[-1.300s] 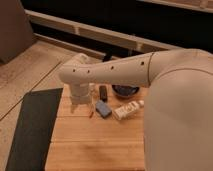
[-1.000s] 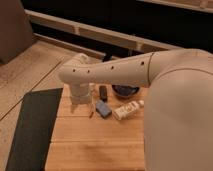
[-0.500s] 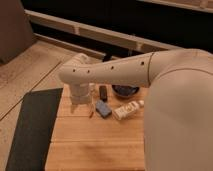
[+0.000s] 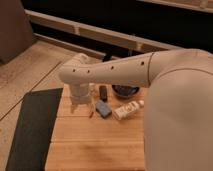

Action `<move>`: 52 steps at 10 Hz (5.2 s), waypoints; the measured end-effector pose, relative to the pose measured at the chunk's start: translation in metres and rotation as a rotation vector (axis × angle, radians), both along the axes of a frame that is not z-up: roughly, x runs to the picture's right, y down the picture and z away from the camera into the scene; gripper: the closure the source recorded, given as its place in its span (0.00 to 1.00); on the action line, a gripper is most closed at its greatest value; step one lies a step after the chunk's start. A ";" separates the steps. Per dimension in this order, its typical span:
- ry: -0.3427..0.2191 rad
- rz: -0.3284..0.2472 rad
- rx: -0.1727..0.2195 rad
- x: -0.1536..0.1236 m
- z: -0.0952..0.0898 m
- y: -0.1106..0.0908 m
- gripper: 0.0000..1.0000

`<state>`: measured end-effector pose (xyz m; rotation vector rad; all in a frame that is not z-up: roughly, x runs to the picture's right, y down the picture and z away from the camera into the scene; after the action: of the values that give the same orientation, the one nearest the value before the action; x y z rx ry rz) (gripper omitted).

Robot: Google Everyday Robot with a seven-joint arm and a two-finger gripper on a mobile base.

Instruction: Place the eraser in the ceramic cup

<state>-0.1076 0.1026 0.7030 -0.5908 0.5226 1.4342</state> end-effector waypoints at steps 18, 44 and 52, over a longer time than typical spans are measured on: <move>-0.056 0.003 0.282 0.061 0.067 -0.102 0.35; -0.080 -0.041 0.160 0.136 0.228 -0.094 0.35; -0.097 -0.207 0.188 0.111 0.244 -0.104 0.35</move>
<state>0.0037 -0.0017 0.9474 -0.4403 0.3564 1.2350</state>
